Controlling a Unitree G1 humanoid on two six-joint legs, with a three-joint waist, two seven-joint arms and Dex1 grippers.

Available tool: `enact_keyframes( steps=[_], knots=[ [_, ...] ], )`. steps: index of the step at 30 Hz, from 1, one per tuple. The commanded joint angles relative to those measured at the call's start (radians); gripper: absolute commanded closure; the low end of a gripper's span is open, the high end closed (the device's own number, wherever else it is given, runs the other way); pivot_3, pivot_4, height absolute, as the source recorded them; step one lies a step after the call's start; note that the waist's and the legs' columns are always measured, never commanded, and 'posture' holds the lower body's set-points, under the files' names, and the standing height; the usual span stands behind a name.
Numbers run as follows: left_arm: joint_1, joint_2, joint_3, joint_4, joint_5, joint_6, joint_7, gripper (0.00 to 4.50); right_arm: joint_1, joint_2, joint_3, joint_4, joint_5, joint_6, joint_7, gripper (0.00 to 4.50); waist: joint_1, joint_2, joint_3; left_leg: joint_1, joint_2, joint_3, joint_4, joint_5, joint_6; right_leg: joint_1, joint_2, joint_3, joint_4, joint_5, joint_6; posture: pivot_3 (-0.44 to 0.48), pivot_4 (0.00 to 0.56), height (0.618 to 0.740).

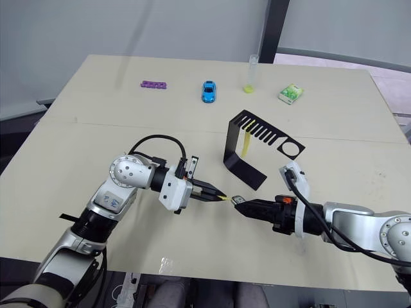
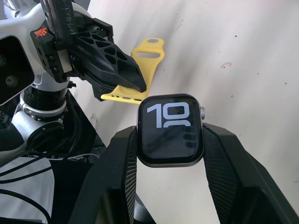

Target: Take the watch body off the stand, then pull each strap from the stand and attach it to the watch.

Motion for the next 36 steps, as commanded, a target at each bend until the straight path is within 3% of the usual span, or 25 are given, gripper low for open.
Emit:
enact_keyframes(
  steps=[1,36],
  knots=[
    [0.003,-0.017,-0.009,-0.027,-0.005,0.002,0.018,4.50,-0.007,0.015,-0.018,-0.018,0.024,-0.006,0.024,2.99,0.000,0.000,0.000,0.000,0.000,0.000,0.000,0.000,0.000,0.000,0.000,0.000,0.000,0.000,0.000,0.000,0.150,0.740],
    [-0.013,-0.077,-0.029,-0.007,0.034,0.017,0.059,4.50,-0.053,0.041,0.006,-0.031,0.024,-0.008,-0.001,2.99,0.000,0.000,0.000,0.000,0.000,0.000,0.000,0.000,0.000,0.000,0.000,0.000,0.000,0.000,0.000,0.000,0.150,0.740]
  ],
)
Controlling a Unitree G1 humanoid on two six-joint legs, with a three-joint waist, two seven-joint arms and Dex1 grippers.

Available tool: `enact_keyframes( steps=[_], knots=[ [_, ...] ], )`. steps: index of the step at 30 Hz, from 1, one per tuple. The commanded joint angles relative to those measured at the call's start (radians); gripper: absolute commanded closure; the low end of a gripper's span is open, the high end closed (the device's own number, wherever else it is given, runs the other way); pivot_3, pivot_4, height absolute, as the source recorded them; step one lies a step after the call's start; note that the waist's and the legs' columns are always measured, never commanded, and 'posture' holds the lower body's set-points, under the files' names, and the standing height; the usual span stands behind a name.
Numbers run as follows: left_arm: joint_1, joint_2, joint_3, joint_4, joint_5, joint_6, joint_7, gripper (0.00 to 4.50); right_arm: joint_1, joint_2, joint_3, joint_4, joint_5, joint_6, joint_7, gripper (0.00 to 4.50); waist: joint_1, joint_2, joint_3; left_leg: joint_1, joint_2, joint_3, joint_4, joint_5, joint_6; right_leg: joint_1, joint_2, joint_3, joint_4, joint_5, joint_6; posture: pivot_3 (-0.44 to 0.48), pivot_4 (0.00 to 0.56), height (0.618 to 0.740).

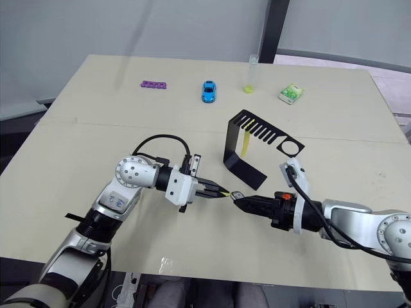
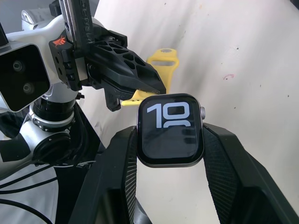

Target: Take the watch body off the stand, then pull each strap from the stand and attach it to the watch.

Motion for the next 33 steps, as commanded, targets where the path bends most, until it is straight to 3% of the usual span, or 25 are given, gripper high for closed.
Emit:
enact_keyframes(
  steps=[1,33],
  knots=[
    [-0.012,-0.035,-0.030,-0.036,-0.004,-0.013,0.015,4.50,-0.024,0.003,0.006,-0.055,0.025,-0.011,0.008,2.99,0.000,0.000,0.000,0.000,0.000,0.000,0.000,0.000,0.000,0.000,0.000,0.000,0.000,0.000,0.000,0.000,0.150,0.740],
    [-0.034,-0.078,-0.035,0.006,0.025,-0.015,0.026,4.50,-0.003,-0.011,-0.003,-0.072,0.025,-0.024,0.001,2.99,0.000,0.000,0.000,0.000,0.000,0.000,0.000,0.000,0.000,0.000,0.000,0.000,0.000,0.000,0.000,0.000,0.150,0.740]
  ],
)
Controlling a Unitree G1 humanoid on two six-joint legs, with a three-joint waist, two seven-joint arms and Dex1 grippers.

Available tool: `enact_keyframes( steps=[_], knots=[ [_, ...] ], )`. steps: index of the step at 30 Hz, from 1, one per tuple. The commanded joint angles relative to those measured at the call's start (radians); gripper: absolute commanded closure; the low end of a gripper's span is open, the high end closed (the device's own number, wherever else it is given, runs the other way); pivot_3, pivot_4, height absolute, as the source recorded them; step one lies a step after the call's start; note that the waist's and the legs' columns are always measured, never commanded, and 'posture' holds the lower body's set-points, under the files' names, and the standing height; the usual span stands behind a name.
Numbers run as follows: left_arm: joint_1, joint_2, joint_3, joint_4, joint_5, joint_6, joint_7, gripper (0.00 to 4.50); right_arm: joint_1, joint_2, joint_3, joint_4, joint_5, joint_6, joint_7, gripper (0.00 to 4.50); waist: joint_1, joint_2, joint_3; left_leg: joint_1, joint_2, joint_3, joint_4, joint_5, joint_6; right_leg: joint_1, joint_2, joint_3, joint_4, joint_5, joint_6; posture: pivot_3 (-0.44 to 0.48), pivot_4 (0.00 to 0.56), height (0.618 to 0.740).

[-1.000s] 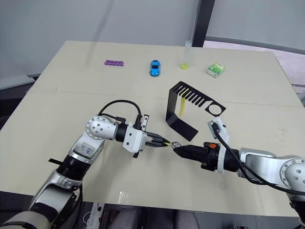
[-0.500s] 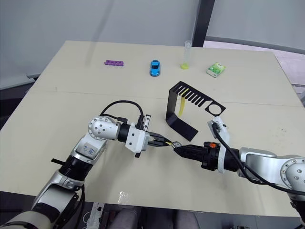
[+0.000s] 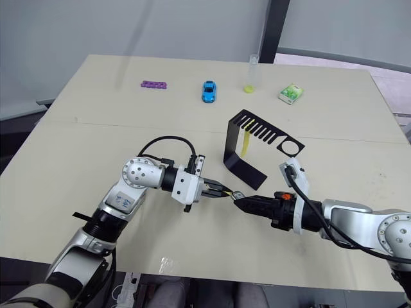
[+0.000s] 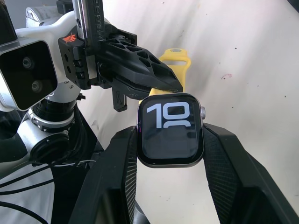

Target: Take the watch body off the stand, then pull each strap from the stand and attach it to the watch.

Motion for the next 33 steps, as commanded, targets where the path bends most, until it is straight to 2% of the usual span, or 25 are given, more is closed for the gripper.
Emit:
enact_keyframes(
  steps=[1,33],
  knots=[
    [-0.028,-0.037,-0.029,-0.036,-0.012,-0.015,0.012,4.50,-0.007,0.000,-0.004,-0.060,0.026,-0.020,0.007,2.99,0.000,0.000,0.000,0.000,0.000,0.000,0.000,0.000,0.000,0.000,0.000,0.000,0.000,0.000,0.000,0.000,0.150,0.740],
    [-0.048,-0.051,-0.033,-0.009,-0.009,-0.022,0.015,4.50,-0.004,0.004,0.004,-0.070,0.026,-0.034,-0.005,2.99,0.000,0.000,0.000,0.000,0.000,0.000,0.000,0.000,0.000,0.000,0.000,0.000,0.000,0.000,0.000,0.000,0.150,0.740]
  ],
)
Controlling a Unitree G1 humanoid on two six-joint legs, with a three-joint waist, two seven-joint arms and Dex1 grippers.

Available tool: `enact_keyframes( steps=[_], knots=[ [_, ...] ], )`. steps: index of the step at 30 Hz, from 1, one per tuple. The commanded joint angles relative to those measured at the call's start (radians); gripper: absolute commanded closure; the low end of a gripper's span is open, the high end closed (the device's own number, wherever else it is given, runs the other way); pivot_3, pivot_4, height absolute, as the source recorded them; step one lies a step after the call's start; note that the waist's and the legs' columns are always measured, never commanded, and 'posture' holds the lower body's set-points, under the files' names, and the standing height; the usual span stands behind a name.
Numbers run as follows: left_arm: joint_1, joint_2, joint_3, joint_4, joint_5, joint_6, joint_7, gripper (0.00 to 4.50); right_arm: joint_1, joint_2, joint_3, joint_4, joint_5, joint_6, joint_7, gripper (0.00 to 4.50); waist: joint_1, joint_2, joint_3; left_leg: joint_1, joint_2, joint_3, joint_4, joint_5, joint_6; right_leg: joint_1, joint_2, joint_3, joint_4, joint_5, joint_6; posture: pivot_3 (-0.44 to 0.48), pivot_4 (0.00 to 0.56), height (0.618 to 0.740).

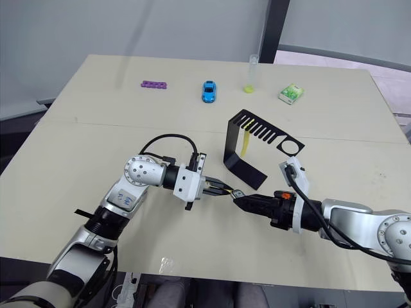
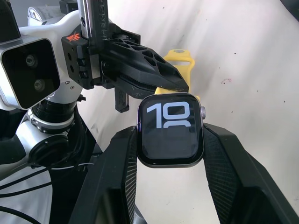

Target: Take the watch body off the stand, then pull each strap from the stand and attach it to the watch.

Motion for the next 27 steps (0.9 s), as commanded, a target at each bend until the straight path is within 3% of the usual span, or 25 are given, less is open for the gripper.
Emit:
enact_keyframes(
  steps=[1,22,25,27],
  knots=[
    [-0.025,-0.041,-0.029,-0.041,-0.011,-0.021,0.014,4.50,-0.006,0.003,0.003,-0.055,0.026,-0.012,0.005,2.99,0.000,0.000,0.000,0.000,0.000,0.000,0.000,0.000,0.000,0.000,0.000,0.000,0.000,0.000,0.000,0.000,0.150,0.740],
    [-0.012,-0.022,-0.018,-0.084,-0.038,0.032,0.005,4.50,0.006,-0.013,-0.025,-0.057,0.026,-0.020,-0.004,2.99,0.000,0.000,0.000,0.000,0.000,0.000,0.000,0.000,0.000,0.000,0.000,0.000,0.000,0.000,0.000,0.000,0.150,0.740],
    [-0.004,-0.003,-0.004,-0.125,-0.072,0.096,-0.013,3.59,0.007,-0.043,-0.041,-0.086,0.026,-0.032,-0.021,2.99,0.000,0.000,0.000,0.000,0.000,0.000,0.000,0.000,0.000,0.000,0.000,0.000,0.000,0.000,0.000,0.000,0.150,0.740],
    [0.007,0.038,0.019,-0.164,-0.107,0.145,-0.038,2.70,0.018,-0.090,-0.062,-0.123,0.026,-0.038,-0.033,2.99,-0.001,0.000,0.000,-0.001,0.000,0.000,0.000,0.000,0.000,0.000,0.000,0.000,0.000,0.000,0.000,0.000,0.150,0.740]
  ],
)
